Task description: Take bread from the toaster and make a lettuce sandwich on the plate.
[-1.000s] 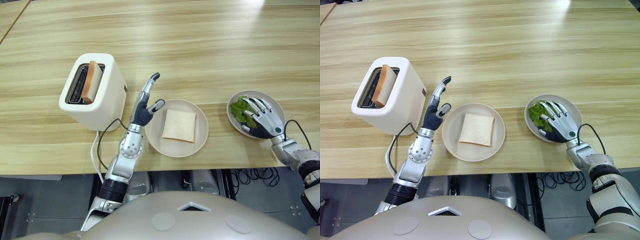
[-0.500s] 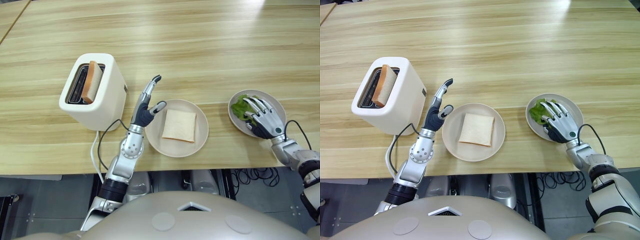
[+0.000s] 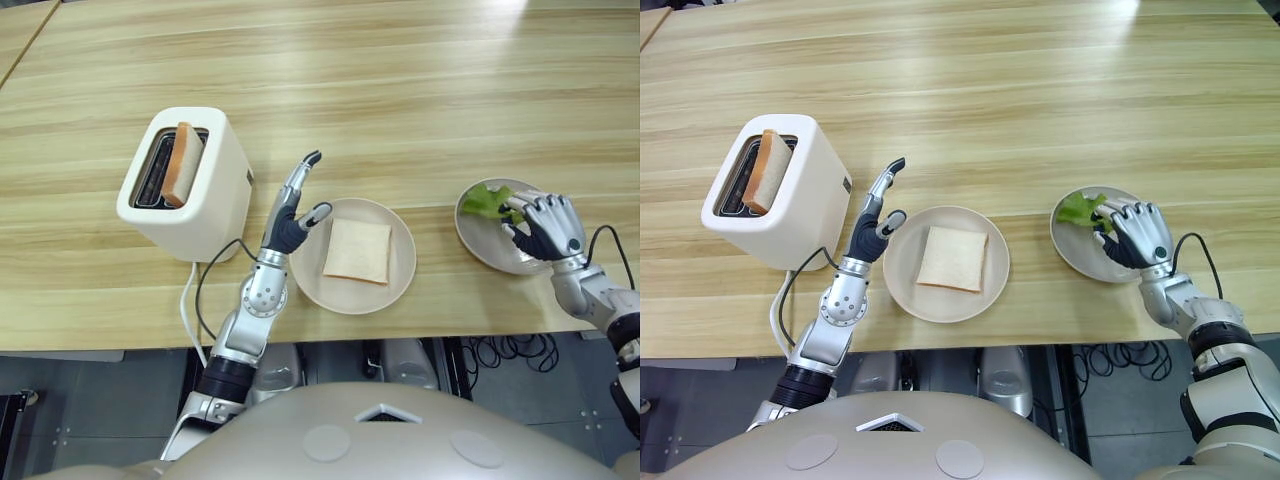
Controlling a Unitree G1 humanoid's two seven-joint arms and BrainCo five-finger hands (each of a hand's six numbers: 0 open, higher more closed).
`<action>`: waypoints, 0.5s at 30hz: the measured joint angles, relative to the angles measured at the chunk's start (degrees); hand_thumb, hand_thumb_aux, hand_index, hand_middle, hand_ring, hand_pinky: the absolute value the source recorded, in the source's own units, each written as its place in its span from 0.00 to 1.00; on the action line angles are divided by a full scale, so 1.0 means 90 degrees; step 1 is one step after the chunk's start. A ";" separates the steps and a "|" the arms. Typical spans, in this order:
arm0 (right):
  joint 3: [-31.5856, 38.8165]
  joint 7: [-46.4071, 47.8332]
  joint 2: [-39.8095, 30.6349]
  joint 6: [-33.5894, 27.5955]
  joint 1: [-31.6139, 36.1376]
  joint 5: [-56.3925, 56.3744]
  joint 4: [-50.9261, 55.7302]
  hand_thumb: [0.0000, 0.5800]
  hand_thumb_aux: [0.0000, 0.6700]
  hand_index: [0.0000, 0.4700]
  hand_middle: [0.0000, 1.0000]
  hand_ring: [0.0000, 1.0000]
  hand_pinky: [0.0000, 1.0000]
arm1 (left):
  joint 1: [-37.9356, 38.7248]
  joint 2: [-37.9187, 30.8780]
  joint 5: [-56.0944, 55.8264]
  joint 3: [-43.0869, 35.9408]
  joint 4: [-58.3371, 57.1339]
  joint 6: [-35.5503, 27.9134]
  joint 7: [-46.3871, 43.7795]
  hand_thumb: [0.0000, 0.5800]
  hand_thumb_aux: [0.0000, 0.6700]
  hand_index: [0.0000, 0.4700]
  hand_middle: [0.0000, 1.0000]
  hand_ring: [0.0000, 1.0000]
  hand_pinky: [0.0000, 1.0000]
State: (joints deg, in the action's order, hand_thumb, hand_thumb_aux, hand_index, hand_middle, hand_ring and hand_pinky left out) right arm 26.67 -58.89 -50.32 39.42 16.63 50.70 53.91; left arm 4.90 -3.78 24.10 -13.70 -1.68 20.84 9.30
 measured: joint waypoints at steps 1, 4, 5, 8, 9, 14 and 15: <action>-0.0088 0.0036 -0.0002 0.0044 0.0009 -0.0033 -0.0187 1.00 1.00 0.98 1.00 1.00 1.00 | -0.0017 -0.0004 0.0000 0.0004 -0.0018 0.0011 0.0015 0.00 0.00 0.00 0.00 0.00 0.00; -0.0310 0.0224 0.0005 0.0132 0.0047 -0.0201 -0.0948 1.00 1.00 0.98 1.00 1.00 1.00 | -0.0114 -0.0024 0.0002 0.0026 -0.0063 0.0036 0.0051 0.00 0.00 0.00 0.00 0.00 0.00; -0.0342 0.0278 0.0009 0.0139 0.0077 -0.0215 -0.1127 1.00 1.00 0.98 1.00 1.00 1.00 | -0.0146 -0.0027 0.0003 0.0030 -0.0063 0.0042 0.0061 0.00 0.00 0.00 0.00 0.00 0.00; -0.0407 0.0645 0.0201 0.0127 0.0127 -0.0223 -0.1843 1.00 1.00 0.98 1.00 1.00 1.00 | -0.0222 -0.0062 0.0005 0.0058 -0.0073 0.0042 0.0090 0.00 0.00 0.00 0.00 0.00 0.00; -0.0407 0.0741 0.0285 0.0129 0.0136 -0.0222 -0.1982 1.00 1.00 0.98 1.00 1.00 1.00 | -0.0230 -0.0069 0.0005 0.0059 -0.0073 0.0043 0.0091 0.00 0.00 0.00 0.00 0.00 0.00; -0.0403 0.1203 0.0640 0.0151 0.0427 -0.0189 -0.2435 1.00 1.00 0.98 1.00 1.00 1.00 | -0.0291 -0.0237 -0.0002 0.0187 -0.0054 0.0039 0.0094 0.00 0.00 0.00 0.00 0.00 0.00; -0.0393 0.1274 0.0736 0.0173 0.0546 -0.0158 -0.2462 1.00 1.00 0.98 1.00 1.00 1.00 | -0.0316 -0.0247 -0.0005 0.0259 -0.0021 0.0036 0.0095 0.00 0.00 0.00 0.00 0.00 0.00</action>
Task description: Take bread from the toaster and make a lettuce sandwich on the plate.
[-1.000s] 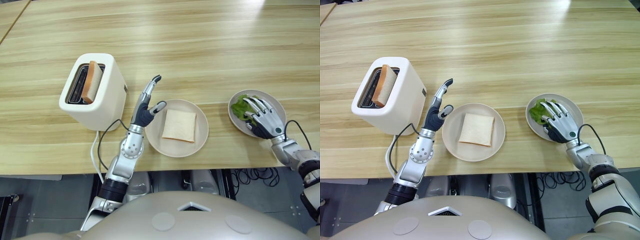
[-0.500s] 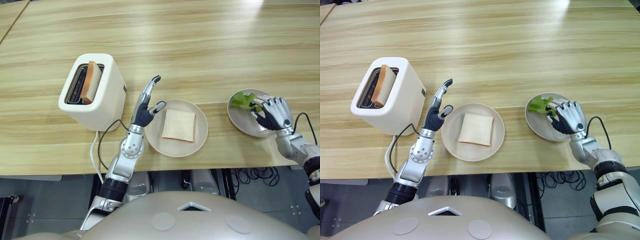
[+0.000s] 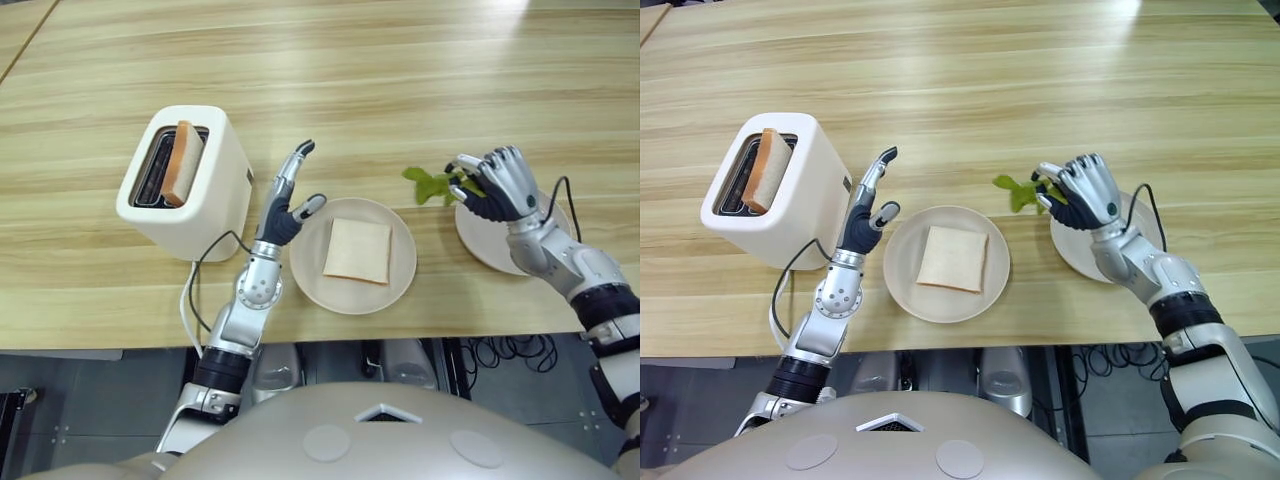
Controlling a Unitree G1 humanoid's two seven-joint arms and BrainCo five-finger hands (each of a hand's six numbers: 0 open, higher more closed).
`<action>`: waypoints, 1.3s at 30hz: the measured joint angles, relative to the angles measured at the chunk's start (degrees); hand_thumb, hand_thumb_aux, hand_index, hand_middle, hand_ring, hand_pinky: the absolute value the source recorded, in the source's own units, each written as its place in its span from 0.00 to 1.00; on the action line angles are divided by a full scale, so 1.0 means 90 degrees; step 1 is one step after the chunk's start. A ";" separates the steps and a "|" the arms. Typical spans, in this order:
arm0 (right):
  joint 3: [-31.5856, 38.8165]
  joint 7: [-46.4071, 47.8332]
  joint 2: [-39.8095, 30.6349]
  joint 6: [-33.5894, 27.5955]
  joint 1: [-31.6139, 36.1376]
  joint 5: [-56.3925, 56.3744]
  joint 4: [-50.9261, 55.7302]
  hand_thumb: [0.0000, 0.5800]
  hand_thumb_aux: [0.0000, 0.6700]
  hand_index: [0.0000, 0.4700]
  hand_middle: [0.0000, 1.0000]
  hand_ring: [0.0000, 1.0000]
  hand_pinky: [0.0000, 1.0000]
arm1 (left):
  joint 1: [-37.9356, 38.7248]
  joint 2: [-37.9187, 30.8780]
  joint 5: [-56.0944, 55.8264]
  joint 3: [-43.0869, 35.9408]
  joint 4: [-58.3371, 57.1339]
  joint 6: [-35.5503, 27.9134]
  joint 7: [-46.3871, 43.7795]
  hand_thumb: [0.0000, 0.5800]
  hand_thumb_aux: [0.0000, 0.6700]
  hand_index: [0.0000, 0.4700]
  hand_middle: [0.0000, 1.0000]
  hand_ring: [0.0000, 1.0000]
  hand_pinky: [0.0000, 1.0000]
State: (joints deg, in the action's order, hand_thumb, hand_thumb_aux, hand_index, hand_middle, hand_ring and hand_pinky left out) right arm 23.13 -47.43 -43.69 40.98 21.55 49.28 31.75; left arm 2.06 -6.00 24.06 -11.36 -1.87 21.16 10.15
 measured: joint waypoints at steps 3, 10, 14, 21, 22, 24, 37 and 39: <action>0.0074 0.0133 0.0318 0.0034 0.0304 0.0143 -0.0030 1.00 1.00 0.98 1.00 1.00 1.00 | -0.0065 -0.0074 -0.0018 0.0179 0.0199 -0.0027 -0.0010 0.00 0.00 0.00 0.00 0.00 0.00; 0.0646 0.0257 0.1202 0.0134 0.0679 0.0686 0.0200 1.00 1.00 0.98 1.00 1.00 1.00 | -0.0170 -0.0412 -0.0257 0.0835 0.0722 -0.0191 -0.0095 0.00 0.00 0.00 0.00 0.00 0.00; 0.1208 0.0294 0.1406 0.0174 0.0699 0.1208 0.0250 1.00 1.00 0.98 1.00 1.00 1.00 | -0.0156 -0.0499 -0.0321 0.0962 0.0750 -0.0228 -0.0162 0.00 0.00 0.00 0.00 0.00 0.00; 0.1744 0.0539 0.1260 0.0200 0.0335 0.1663 0.0144 1.00 1.00 0.98 1.00 1.00 1.00 | 0.0049 -0.0682 -0.0245 0.1100 0.1007 -0.0216 -0.0196 0.00 0.00 0.00 0.00 0.00 0.00; 0.1808 0.0607 0.1240 0.0225 0.0236 0.1676 0.0100 1.00 1.00 0.98 1.00 1.00 1.00 | 0.0077 -0.0733 -0.0246 0.1142 0.1082 -0.0224 -0.0203 0.00 0.00 0.00 0.00 0.00 0.00; 0.1853 0.0748 0.1167 0.0263 0.0059 0.1682 -0.0117 1.00 1.00 0.98 1.00 1.00 1.00 | 0.0091 -0.0757 -0.0252 0.1276 0.1276 -0.0250 -0.0228 0.00 0.00 0.00 0.00 0.00 0.00; 0.1817 0.1343 0.1046 0.0320 -0.0234 0.1454 -0.0428 0.00 0.00 0.00 0.90 0.90 0.90 | 0.0134 -0.0766 -0.0182 0.1480 0.1569 -0.0351 -0.0287 0.00 0.00 0.00 0.00 0.00 0.00; 0.1803 0.1352 0.1049 0.0241 -0.0234 0.1453 -0.0382 0.00 0.00 0.00 0.46 0.46 0.46 | 0.0139 -0.0756 -0.0183 0.1480 0.1568 -0.0349 -0.0301 0.00 0.00 0.00 0.00 0.00 0.00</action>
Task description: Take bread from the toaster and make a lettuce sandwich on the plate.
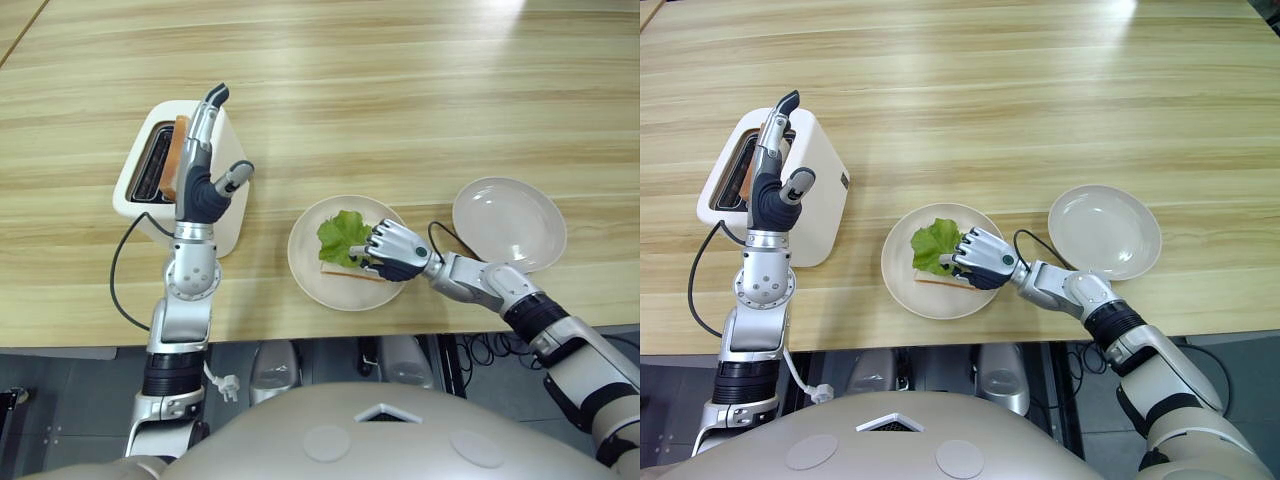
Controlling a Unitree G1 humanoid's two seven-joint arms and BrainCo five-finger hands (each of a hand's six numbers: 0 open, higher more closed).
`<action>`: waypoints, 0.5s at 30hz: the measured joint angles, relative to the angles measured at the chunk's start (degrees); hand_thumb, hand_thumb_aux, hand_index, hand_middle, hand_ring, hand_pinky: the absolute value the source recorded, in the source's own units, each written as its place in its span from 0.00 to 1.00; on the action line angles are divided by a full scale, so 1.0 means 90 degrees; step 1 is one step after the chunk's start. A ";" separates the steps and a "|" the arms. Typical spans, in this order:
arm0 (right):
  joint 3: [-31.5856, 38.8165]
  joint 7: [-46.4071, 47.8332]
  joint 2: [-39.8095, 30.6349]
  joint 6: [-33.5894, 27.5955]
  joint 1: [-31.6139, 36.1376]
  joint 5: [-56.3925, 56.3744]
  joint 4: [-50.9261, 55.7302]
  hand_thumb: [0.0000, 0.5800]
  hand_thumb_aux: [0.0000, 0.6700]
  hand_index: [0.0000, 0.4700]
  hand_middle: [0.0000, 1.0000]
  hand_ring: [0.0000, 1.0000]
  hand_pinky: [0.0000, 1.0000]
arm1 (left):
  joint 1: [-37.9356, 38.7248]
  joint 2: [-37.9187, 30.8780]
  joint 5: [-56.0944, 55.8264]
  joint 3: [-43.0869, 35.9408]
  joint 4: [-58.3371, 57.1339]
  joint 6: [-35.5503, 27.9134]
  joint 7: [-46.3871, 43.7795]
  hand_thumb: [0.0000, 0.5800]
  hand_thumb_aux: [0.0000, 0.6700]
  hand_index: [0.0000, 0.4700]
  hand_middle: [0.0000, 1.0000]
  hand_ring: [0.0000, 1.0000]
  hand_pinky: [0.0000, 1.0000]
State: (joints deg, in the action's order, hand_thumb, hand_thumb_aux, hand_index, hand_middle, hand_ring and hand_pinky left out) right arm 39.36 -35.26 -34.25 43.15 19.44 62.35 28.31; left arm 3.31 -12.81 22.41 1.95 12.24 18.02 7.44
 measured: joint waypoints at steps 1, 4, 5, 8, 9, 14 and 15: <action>-0.0024 0.0000 0.0000 -0.0025 0.0000 -0.0008 0.0023 0.00 0.00 0.00 0.46 0.46 0.46 | 0.0001 0.0002 -0.0001 0.0000 0.0000 0.0000 -0.0007 0.00 0.00 0.00 0.00 0.00 0.00; -0.0104 -0.0005 0.0001 -0.0086 -0.0001 -0.0047 0.0021 0.00 0.00 0.00 0.31 0.31 0.31 | 0.0013 0.0003 -0.0007 0.0004 -0.0006 0.0000 -0.0025 0.00 0.00 0.00 0.00 0.00 0.00; -0.0113 -0.0006 0.0001 -0.0105 0.0000 -0.0047 0.0020 0.00 0.00 0.00 0.31 0.31 0.31 | 0.0023 0.0003 -0.0009 0.0006 -0.0006 0.0000 -0.0026 0.00 0.00 0.00 0.00 0.00 0.00; -0.0156 -0.0005 0.0003 -0.0109 -0.0002 -0.0065 -0.0023 0.00 0.00 0.00 0.32 0.32 0.32 | 0.0038 0.0004 -0.0035 0.0017 -0.0007 0.0002 -0.0026 0.00 0.00 0.00 0.00 0.00 0.00; -0.0216 -0.0003 0.0015 -0.0106 -0.0004 -0.0091 -0.0062 0.00 0.00 0.00 0.32 0.32 0.32 | 0.0038 0.0003 -0.0048 0.0022 -0.0007 0.0006 -0.0025 0.00 0.00 0.00 0.00 0.00 0.00; -0.0323 0.0049 0.0040 -0.0084 -0.0028 -0.0289 -0.0486 0.00 0.00 0.00 0.34 0.34 0.34 | 0.0034 0.0000 -0.0059 0.0048 -0.0006 0.0009 -0.0025 0.00 0.00 0.00 0.00 0.00 0.00; -0.0364 0.0102 0.0044 -0.0075 -0.0040 -0.0325 -0.0589 0.00 0.00 0.00 0.34 0.34 0.34 | 0.0034 -0.0004 -0.0056 0.0073 0.0001 0.0008 -0.0025 0.00 0.00 0.00 0.00 0.00 0.00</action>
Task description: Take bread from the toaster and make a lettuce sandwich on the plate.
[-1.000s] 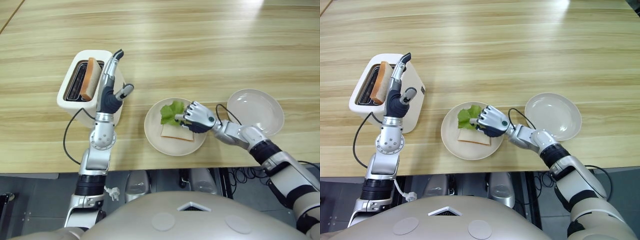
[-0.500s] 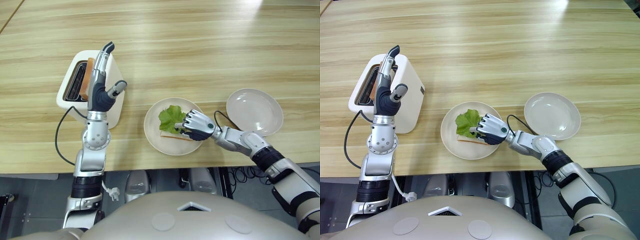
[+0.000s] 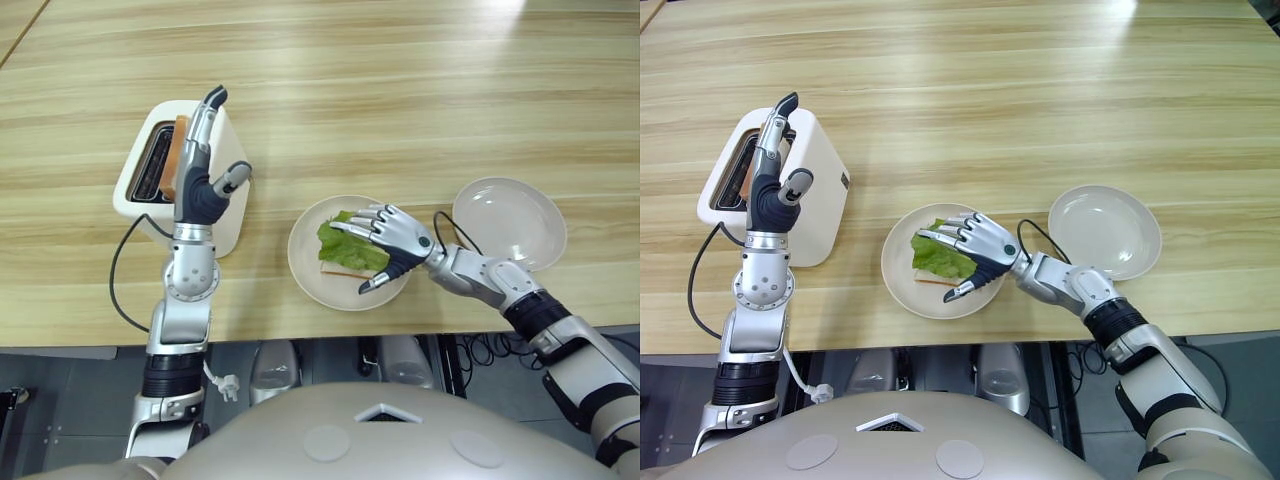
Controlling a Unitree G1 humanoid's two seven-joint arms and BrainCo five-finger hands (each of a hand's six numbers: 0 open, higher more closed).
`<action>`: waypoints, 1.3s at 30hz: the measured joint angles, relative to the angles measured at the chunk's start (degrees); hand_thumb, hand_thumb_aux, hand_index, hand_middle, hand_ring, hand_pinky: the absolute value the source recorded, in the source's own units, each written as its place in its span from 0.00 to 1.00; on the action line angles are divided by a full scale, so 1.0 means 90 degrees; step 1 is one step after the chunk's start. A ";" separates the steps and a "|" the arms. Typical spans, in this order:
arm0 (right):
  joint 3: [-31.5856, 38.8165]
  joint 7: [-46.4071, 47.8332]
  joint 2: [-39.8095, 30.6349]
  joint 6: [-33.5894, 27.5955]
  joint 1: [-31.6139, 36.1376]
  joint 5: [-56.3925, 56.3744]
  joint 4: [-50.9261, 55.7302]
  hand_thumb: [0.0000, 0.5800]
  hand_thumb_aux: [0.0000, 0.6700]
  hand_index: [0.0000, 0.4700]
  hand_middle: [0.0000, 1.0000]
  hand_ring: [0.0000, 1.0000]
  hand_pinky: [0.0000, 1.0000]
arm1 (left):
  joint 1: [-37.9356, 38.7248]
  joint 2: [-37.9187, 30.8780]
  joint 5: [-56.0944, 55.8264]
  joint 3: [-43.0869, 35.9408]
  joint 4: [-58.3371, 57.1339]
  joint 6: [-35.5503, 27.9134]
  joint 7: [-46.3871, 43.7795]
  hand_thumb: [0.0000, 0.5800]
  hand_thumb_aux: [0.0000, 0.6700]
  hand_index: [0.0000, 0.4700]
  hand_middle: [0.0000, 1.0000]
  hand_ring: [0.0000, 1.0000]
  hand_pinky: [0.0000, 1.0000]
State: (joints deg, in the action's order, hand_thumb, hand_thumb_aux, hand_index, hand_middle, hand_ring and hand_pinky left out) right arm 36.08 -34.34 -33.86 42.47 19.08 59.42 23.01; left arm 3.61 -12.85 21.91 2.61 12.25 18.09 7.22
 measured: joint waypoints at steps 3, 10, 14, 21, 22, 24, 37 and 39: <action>-0.0172 0.0132 0.0001 0.0006 -0.0037 -0.0174 -0.0308 0.00 0.00 0.00 0.33 0.33 0.33 | 0.0028 -0.0099 0.0114 0.0114 0.0185 -0.0018 0.0032 0.00 0.00 0.00 0.00 0.00 0.00; -0.0755 0.0288 0.0129 0.0008 -0.0160 -0.0809 -0.0496 0.00 0.00 0.00 0.00 0.00 0.00 | 0.0226 -0.0318 0.1210 0.0879 0.0776 -0.0465 0.0638 0.00 0.00 0.00 0.00 0.00 0.00; -0.1243 0.0238 0.0228 -0.0043 -0.0269 -0.1249 -0.0436 0.00 0.00 0.00 0.00 0.00 0.00 | 0.0280 -0.0563 0.1916 0.1116 0.0748 -0.0874 0.0896 0.00 0.00 0.00 0.00 0.00 0.00; -0.2225 0.0027 0.0210 -0.0169 -0.0506 -0.1827 -0.0372 0.00 0.00 0.00 0.00 0.00 0.00 | 0.0402 -0.0778 0.2550 0.1061 0.0182 -0.1672 0.0824 0.00 0.00 0.00 0.00 0.00 0.00; -0.2273 0.0029 0.0216 -0.0168 -0.0546 -0.1873 -0.0372 0.00 0.00 0.00 0.00 0.00 0.00 | 0.0402 -0.0794 0.2572 0.0993 0.0110 -0.1769 0.0748 0.00 0.00 0.00 0.00 0.00 0.00; -0.2349 0.0033 0.0233 -0.0163 -0.0607 -0.1881 -0.0375 0.00 0.00 0.00 0.00 0.00 0.00 | 0.0374 -0.0818 0.2581 0.0905 -0.0058 -0.1933 0.0599 0.00 0.00 0.00 0.00 0.00 0.00; -0.2359 -0.0018 0.0462 -0.0112 -0.0713 -0.1585 -0.0393 0.00 0.00 0.00 0.00 0.00 0.00 | 0.0120 -0.1042 0.2430 0.0646 -0.0631 -0.2423 0.0235 0.83 0.59 0.58 0.00 0.00 0.00; -0.2359 -0.0017 0.0473 -0.0111 -0.0746 -0.1579 -0.0389 0.00 0.00 0.00 0.00 0.00 0.00 | 0.0048 -0.1044 0.2418 0.0630 -0.0632 -0.2460 0.0300 0.95 0.77 0.76 0.00 0.00 0.00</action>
State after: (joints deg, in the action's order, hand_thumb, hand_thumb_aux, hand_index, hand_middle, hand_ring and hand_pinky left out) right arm 14.85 -34.49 -29.60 41.47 12.37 45.21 19.51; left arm 4.04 -22.24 43.67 8.28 6.56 -4.05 9.92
